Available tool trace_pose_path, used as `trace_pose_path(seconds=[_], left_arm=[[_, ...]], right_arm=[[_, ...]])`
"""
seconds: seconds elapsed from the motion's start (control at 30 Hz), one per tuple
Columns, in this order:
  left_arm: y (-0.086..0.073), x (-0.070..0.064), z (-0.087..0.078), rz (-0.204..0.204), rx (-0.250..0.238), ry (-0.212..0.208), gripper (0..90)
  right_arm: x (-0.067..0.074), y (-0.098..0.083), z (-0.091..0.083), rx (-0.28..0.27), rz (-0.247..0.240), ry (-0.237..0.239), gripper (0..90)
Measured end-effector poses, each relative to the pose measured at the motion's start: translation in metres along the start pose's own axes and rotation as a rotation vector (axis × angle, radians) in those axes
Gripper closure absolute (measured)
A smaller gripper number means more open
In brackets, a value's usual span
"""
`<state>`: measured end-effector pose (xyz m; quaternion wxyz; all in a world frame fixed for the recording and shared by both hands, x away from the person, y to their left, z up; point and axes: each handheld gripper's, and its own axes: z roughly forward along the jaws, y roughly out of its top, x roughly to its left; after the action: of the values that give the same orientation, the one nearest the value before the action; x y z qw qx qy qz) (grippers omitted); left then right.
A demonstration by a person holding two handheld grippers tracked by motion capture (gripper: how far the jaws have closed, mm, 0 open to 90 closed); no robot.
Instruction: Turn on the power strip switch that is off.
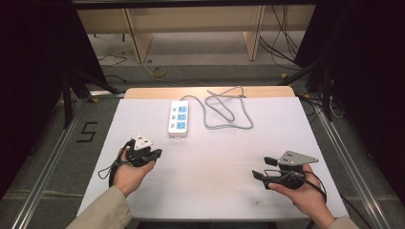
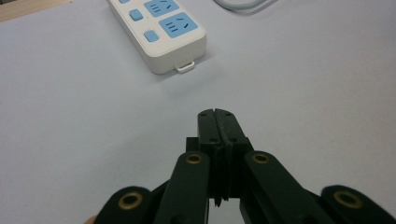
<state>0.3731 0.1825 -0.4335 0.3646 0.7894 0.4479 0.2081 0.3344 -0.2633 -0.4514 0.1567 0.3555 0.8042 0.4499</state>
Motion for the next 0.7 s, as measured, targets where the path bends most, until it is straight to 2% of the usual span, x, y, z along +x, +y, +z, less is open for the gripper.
trace_pose_path(seconds=[0.7], left_arm=[[0.016, 0.007, 0.011, -0.019, 0.009, -0.005, 89.8]], right_arm=[[0.000, 0.000, 0.001, 0.001, 0.002, -0.001, 30.2]])
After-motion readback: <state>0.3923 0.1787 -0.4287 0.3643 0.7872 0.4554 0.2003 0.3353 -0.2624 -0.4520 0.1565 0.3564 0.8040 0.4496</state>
